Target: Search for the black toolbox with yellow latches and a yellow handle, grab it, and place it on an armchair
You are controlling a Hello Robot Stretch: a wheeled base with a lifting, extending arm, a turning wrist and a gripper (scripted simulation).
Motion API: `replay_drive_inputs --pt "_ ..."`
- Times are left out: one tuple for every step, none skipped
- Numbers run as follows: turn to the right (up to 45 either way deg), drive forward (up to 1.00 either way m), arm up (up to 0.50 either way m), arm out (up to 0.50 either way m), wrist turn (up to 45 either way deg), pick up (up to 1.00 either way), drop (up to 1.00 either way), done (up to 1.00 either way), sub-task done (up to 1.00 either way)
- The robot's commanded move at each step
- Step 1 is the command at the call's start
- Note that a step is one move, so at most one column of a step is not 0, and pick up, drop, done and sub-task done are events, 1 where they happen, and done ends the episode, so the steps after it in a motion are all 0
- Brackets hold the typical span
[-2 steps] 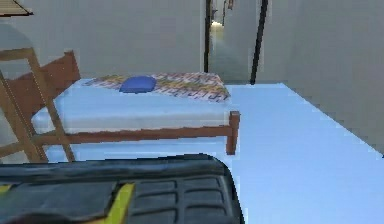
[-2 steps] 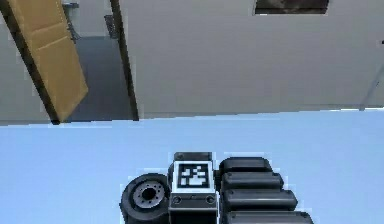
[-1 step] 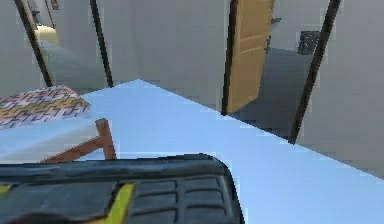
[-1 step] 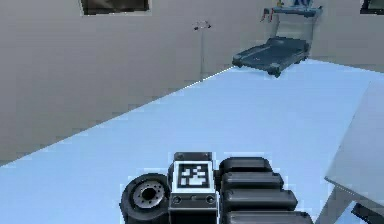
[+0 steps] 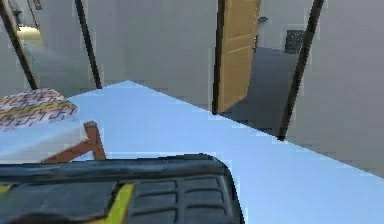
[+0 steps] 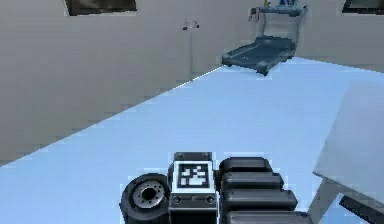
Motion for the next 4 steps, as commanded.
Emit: replay_drive_inputs --pt "-45.0 0.00 0.00 0.00 0.0 0.00 0.00 0.00 0.00" --pt "-45.0 0.00 0.00 0.00 0.0 0.00 0.00 0.00 0.00" --pt "-45.0 0.00 0.00 0.00 0.0 0.00 0.00 0.00 0.00" --pt "-3.0 0.00 0.00 0.00 0.0 0.00 0.00 0.00 0.00"
